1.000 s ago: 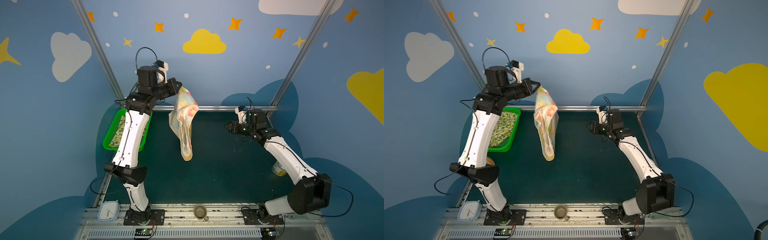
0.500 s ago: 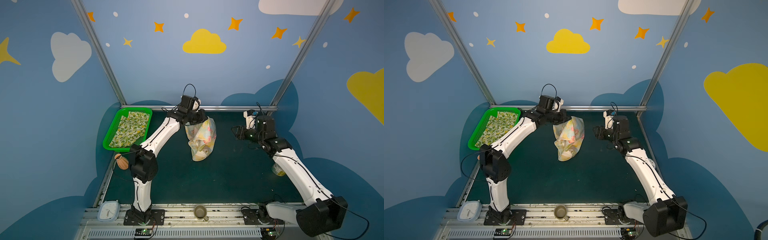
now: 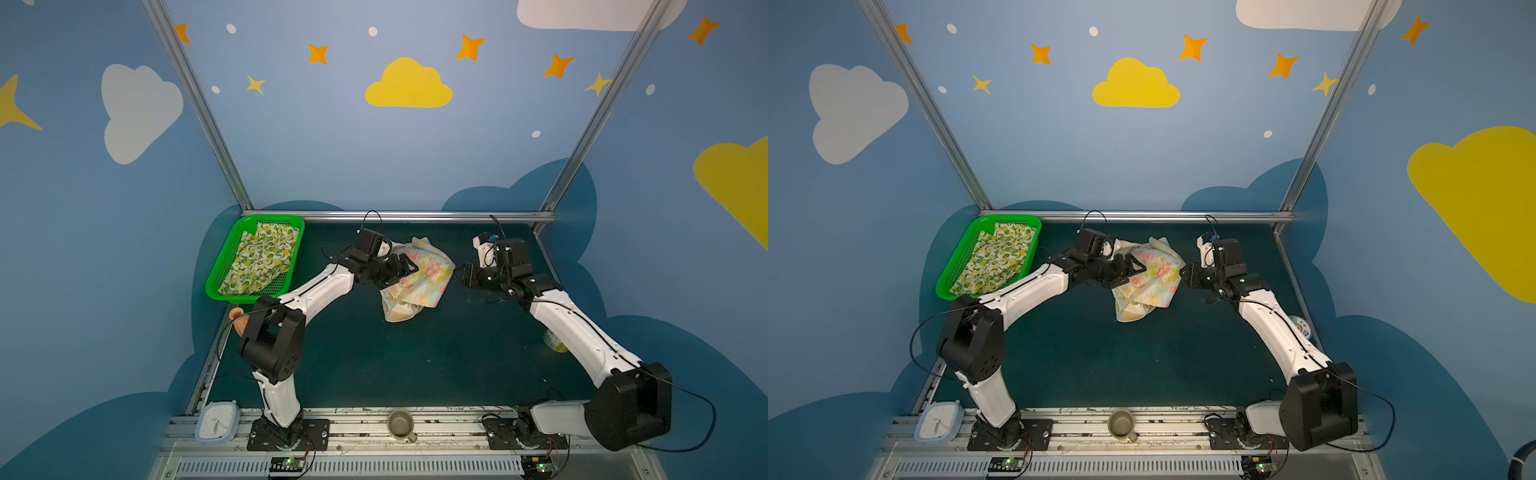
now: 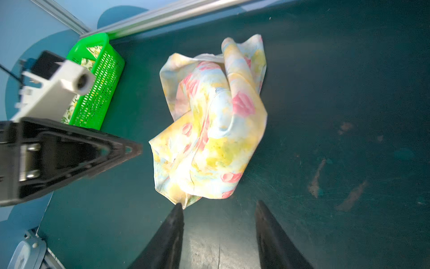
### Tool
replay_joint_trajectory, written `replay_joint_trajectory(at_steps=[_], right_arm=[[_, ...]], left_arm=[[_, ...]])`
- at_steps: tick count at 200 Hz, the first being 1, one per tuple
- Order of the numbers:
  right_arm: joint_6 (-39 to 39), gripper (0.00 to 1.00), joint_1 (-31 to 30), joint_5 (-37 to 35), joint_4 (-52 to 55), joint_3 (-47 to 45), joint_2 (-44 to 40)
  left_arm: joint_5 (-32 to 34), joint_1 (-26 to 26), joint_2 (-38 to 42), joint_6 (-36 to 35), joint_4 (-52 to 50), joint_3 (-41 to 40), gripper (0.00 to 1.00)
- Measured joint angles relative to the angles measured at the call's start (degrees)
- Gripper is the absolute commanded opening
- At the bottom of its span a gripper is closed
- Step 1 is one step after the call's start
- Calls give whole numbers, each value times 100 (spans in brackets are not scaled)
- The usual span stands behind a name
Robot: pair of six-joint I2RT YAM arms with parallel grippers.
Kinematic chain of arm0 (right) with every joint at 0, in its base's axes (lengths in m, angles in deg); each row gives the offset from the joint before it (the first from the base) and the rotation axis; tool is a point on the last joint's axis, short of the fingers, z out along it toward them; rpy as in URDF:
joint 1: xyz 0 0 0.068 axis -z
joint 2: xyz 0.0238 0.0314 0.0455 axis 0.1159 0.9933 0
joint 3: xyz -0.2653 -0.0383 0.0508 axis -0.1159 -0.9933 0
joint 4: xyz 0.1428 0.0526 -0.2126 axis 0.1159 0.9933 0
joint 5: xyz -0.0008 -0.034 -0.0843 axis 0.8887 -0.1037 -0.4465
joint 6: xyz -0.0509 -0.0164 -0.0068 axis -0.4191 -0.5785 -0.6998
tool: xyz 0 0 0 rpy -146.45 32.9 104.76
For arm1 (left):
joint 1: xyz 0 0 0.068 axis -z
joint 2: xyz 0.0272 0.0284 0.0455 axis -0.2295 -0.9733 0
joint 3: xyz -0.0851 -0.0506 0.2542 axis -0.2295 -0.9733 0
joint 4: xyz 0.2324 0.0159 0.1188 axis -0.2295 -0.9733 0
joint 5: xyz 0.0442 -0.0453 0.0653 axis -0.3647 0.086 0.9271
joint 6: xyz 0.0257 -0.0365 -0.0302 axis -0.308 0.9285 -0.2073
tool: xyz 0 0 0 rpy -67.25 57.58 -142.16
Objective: Fold and stack skirts
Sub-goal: Place the skirt at the center of the table.
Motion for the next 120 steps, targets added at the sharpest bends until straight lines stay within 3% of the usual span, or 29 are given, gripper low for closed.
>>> replay_joint_trajectory(at_steps=[48, 80, 120], right_arm=[[129, 47, -302, 63, 70, 11, 815], [273, 48, -544, 103, 337, 208, 1281], [417, 45, -767, 55, 721, 713, 1912]], left_arm=[[310, -125, 1167, 210, -15, -1692, 82], [358, -2, 1086, 404, 31, -2367, 82], [389, 188, 612, 562, 380, -2363, 80]])
